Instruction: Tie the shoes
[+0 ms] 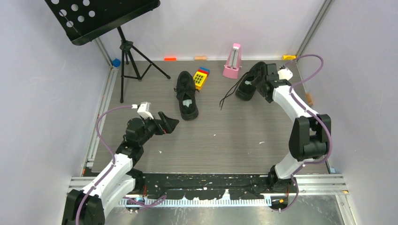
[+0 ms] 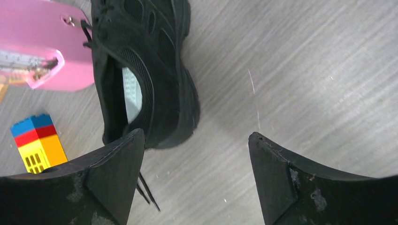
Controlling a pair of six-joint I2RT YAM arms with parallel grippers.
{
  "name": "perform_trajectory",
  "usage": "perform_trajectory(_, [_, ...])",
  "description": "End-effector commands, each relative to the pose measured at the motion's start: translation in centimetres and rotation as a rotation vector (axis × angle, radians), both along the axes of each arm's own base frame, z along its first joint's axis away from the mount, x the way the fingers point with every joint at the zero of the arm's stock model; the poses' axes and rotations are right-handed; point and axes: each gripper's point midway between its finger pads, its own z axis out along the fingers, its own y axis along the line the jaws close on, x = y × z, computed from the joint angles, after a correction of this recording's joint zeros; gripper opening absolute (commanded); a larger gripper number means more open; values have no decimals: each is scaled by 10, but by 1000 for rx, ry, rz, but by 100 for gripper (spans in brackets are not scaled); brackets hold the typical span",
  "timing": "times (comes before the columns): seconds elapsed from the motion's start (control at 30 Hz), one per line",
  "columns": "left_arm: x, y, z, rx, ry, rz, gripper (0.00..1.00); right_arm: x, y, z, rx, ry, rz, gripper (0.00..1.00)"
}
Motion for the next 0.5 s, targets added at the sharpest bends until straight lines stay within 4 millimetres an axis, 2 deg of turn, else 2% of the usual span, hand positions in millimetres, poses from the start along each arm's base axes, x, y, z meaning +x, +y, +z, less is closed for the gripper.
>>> perform_trajectory(0.0, [4,-7,14,-16,-64,-30,100,46,1,23,35,-100,5,85])
perform_trajectory(0.17, [5,-7,13,-13,-65,-30,100,73,4,2,47,-42,38,84])
perform_trajectory(0.37, [5,-7,14,-10,-68,-30,100,85,3,-33,57,23,26,81])
perform_trajectory(0.47, [6,-7,13,-9,-65,-33,100,87,5,-44,78,45,46,62])
